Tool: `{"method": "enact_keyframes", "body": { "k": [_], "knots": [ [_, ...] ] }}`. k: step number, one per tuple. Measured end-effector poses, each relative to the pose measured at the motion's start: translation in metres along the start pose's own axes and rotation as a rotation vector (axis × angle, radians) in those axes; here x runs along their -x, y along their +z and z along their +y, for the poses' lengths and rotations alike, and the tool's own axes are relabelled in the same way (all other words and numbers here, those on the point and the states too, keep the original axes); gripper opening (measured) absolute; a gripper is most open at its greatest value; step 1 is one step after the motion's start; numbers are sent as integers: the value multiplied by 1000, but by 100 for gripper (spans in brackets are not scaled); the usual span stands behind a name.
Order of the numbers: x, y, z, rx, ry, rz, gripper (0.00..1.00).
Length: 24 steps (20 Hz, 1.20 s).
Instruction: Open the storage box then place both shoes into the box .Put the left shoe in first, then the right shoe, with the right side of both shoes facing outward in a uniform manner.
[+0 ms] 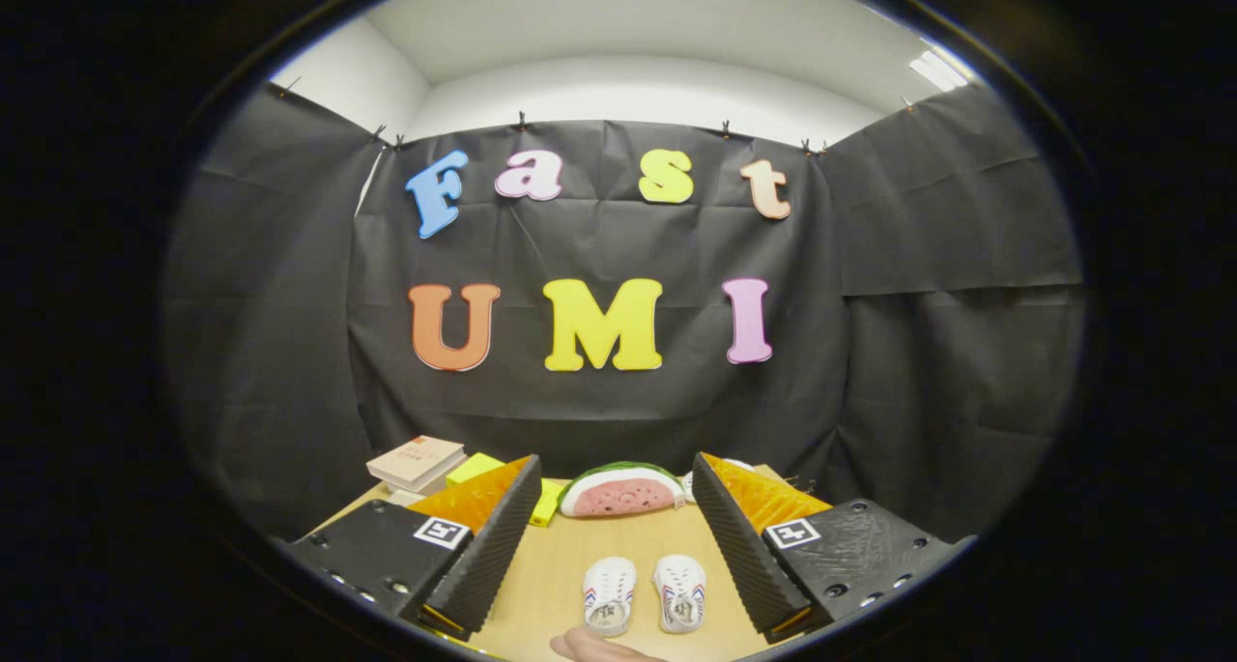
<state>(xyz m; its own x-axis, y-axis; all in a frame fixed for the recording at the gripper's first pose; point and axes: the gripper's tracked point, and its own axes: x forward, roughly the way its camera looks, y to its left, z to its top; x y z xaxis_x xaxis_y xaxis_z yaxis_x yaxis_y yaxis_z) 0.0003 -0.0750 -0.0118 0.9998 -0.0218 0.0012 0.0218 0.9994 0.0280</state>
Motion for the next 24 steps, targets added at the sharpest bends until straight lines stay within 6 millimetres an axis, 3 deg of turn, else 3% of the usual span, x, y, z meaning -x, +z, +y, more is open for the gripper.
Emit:
{"method": "enact_keyframes", "body": {
  "k": [5, 13, 16, 18, 21, 24],
  "knots": [
    [-28, -17, -3, -34, 80, 51, 95],
    [-113, -76, 23, -99, 264, 246, 95],
    [-146, -103, 39, -152, 317, 341, 96],
    [-161, -121, 63, -185, 404, 418, 96],
    [-176, -153, 95, -229, 546, 540, 95],
    [-189, -181, 115, -303, 638, 646, 95]
  ]
}}
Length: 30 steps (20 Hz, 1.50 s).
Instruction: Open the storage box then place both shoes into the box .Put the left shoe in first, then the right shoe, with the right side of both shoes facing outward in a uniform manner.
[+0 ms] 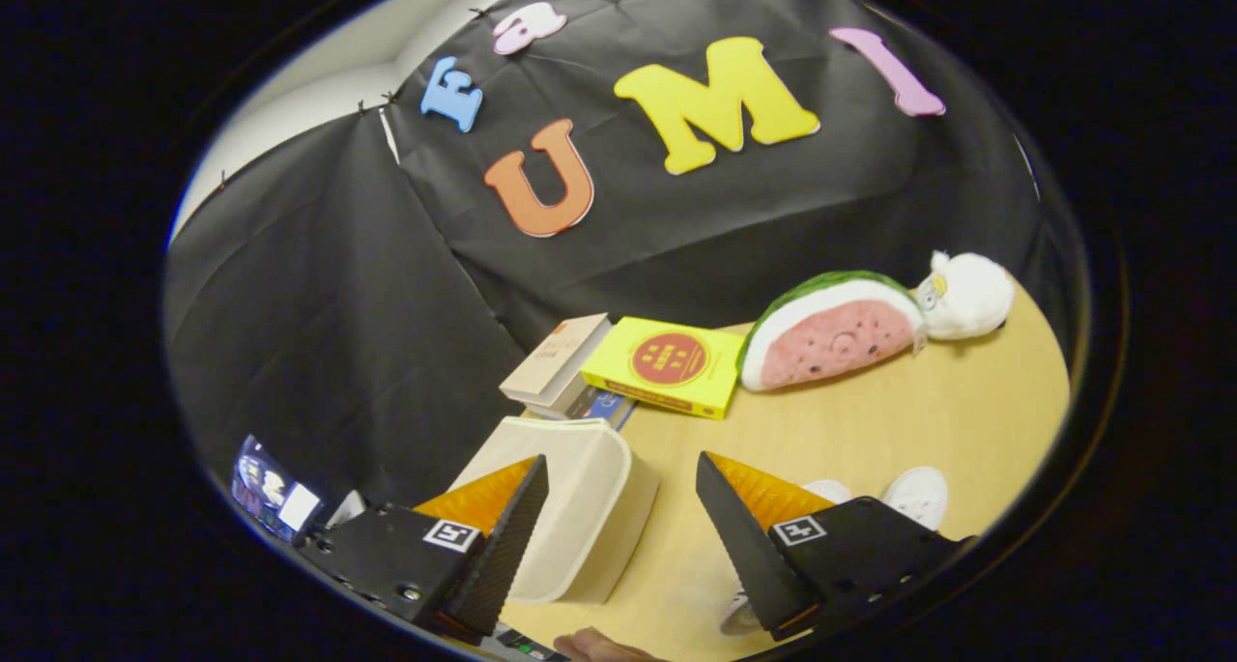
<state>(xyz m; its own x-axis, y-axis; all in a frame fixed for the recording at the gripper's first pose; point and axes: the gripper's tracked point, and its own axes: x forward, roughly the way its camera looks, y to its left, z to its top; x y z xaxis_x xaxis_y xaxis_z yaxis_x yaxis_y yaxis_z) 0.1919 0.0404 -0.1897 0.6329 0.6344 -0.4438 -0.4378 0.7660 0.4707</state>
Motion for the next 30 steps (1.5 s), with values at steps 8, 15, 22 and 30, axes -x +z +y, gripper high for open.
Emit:
{"method": "enact_keyframes", "body": {
  "k": [8, 15, 22, 30],
  "knots": [
    [-59, -52, 25, -261, 367, 336, 94],
    [-97, -76, 20, -482, 518, 494, 93],
    [-94, -80, 30, -551, 623, 556, 61],
    [-79, -82, 34, -487, 546, 560, 11]
  ]
}}
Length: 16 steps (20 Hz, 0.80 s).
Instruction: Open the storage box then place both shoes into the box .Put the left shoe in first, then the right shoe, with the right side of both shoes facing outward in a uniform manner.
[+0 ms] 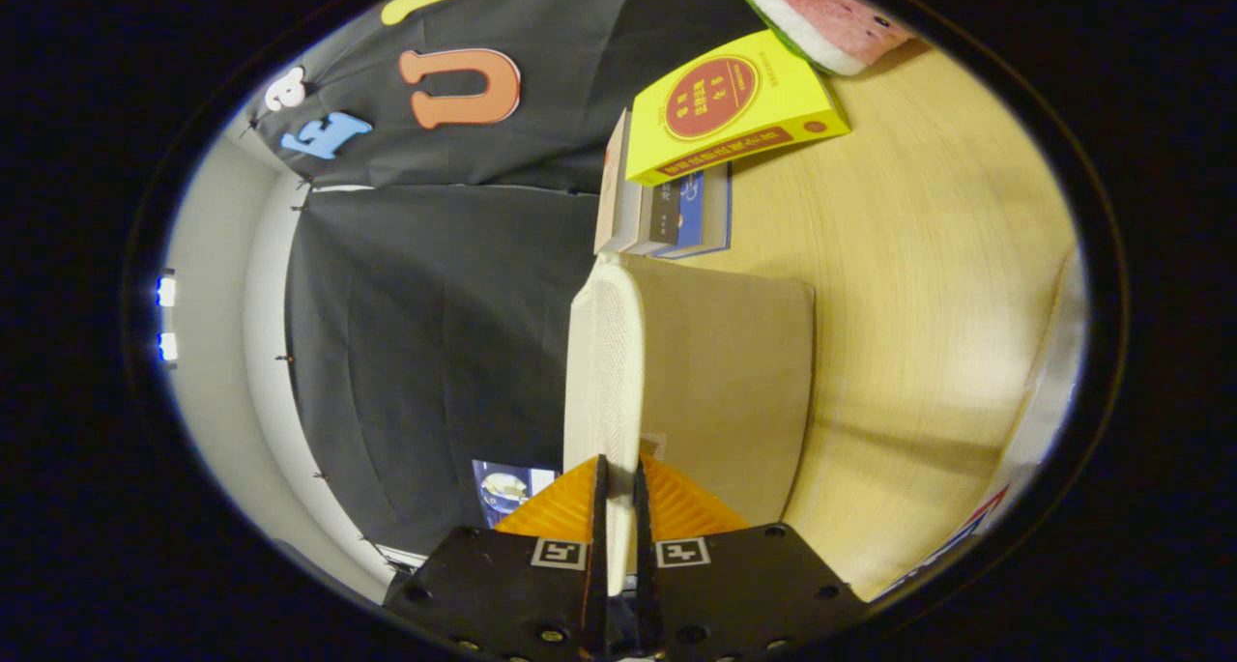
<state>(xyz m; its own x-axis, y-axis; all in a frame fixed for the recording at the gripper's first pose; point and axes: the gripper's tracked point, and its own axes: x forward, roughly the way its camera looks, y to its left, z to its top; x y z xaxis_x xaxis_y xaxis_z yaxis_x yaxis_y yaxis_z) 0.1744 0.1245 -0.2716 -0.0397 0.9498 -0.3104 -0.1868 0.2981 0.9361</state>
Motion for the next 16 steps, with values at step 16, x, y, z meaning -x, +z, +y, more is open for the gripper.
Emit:
{"method": "enact_keyframes", "body": {
  "k": [16],
  "knots": [
    [-13, 6, 162, 100, -73, -208, 2]
  ]
}}
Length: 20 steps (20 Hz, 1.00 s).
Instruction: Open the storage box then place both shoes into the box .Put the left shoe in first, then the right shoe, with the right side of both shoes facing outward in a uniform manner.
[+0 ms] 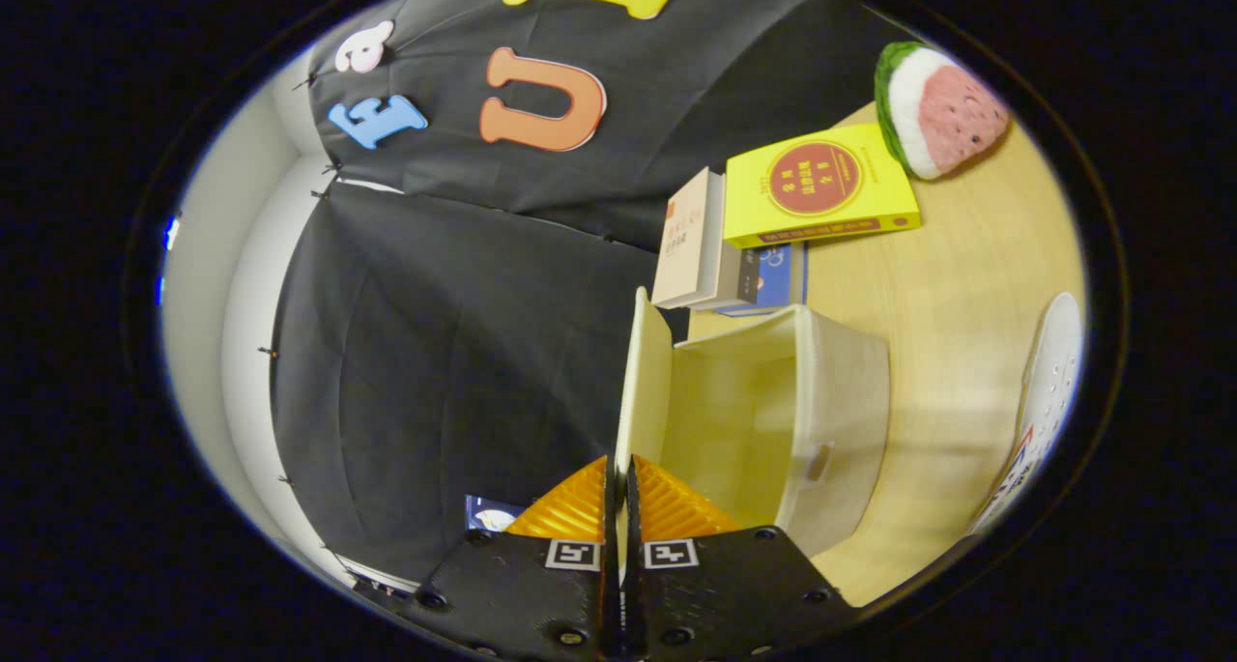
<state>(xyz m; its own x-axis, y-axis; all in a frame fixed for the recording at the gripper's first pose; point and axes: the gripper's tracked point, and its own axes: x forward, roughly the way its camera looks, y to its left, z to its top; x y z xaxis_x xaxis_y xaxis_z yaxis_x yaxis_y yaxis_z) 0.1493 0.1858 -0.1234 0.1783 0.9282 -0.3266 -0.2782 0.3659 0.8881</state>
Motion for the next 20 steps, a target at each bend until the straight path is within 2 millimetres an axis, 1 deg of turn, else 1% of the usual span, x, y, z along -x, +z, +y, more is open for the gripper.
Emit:
{"method": "enact_keyframes", "body": {
  "k": [3, 5, 6, 9, 10, 11, 12, 13, 14, 15, 16, 18, 19, 20],
  "knots": [
    [-25, -1, 43, 39, -21, -11, 2],
    [-48, 1, 65, 53, -41, -20, 2],
    [-59, 0, 78, 54, -49, -22, 2],
    [-101, -1, 107, 58, -99, -29, 2],
    [-123, -3, 111, 61, -114, -33, 4],
    [-135, -6, 122, 65, -126, -28, 6],
    [-153, -10, 128, 74, -154, -22, 6],
    [-171, -15, 134, 84, -174, -8, 10],
    [-185, -19, 138, 94, -189, 4, 10],
    [-201, -26, 145, 102, -200, 19, 21],
    [-214, -32, 149, 102, -207, 39, 28],
    [-230, -46, 157, 109, -212, 79, 47],
    [-233, -51, 158, 117, -219, 95, 56],
    [-232, -56, 156, 127, -222, 112, 66]
  ]
}}
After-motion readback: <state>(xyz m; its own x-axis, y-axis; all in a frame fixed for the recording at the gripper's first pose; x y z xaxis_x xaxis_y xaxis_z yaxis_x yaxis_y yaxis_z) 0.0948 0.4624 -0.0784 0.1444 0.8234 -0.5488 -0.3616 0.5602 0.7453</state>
